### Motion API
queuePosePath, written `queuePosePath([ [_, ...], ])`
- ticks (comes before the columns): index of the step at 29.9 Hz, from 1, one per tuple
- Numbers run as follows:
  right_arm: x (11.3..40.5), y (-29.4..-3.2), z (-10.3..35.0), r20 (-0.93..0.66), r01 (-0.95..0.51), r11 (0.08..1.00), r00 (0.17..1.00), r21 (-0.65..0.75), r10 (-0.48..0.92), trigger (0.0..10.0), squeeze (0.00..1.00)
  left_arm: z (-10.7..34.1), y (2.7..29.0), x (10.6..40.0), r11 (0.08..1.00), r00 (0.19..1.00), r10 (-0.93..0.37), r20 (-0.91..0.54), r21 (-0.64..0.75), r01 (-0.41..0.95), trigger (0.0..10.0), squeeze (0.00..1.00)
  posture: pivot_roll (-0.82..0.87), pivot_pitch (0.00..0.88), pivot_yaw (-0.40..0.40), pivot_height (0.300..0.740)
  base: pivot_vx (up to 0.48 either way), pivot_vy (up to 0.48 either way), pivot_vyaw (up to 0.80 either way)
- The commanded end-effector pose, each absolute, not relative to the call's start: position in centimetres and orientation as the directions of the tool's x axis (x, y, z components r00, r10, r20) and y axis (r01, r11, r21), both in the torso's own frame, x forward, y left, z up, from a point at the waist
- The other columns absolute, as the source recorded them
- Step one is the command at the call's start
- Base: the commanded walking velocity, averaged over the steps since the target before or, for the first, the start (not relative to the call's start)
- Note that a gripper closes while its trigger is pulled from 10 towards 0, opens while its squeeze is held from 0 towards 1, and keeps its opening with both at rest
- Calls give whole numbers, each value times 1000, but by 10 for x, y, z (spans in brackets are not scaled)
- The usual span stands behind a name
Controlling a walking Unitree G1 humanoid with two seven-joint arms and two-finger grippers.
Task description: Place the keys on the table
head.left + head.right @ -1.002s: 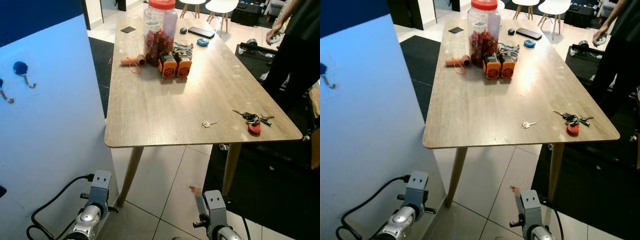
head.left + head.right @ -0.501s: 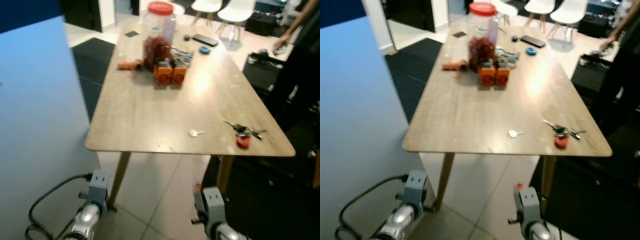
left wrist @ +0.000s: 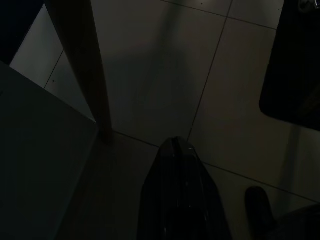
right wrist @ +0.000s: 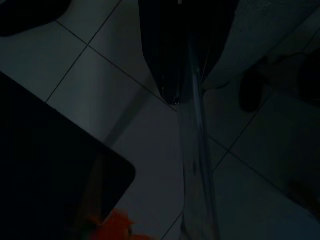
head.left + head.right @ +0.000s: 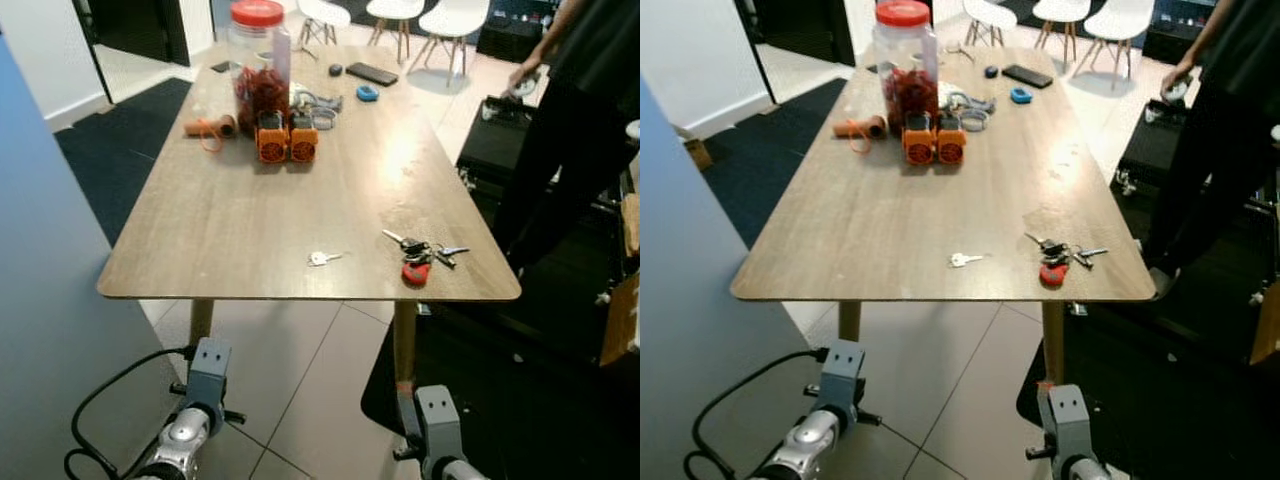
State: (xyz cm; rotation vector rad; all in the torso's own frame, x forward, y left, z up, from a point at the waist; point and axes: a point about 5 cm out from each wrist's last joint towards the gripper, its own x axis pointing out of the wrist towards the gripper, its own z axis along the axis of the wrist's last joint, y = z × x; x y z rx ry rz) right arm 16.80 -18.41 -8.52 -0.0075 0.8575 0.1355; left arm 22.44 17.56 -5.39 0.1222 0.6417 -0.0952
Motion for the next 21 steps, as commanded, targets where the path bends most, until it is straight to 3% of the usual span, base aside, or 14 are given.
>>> queuePosePath([
  [1,167,-184,-86,-757,-121,991,643,48,115,10000,0,-55,177,224,989,792,-42,-609,86,118,10000,0,45,31,-35,740,0,0,0],
  [5,165,-187,-86,-757,-108,993,646,43,103,10000,0,-54,176,225,989,794,-38,-606,90,116,10000,0,47,30,-33,740,0,0,0],
  [10,156,-209,-86,-756,2,1000,654,-16,-14,10000,0,-52,177,227,989,801,-24,-599,103,107,10000,0,45,30,-30,740,0,0,0],
  [14,149,-256,-77,-712,228,966,658,-120,-244,10000,0,-53,179,227,988,799,-18,-601,110,105,10000,0,38,31,-24,740,0,0,0],
  [16,149,-256,-77,-712,228,966,658,-120,-244,10000,0,-53,179,227,988,799,-18,-601,110,105,10000,0,38,31,-24,740,0,0,0],
  [21,150,-308,-54,-599,445,872,648,-203,-471,10000,0,-53,179,226,988,796,-19,-605,112,109,10000,0,35,31,-21,740,0,0,0],
])
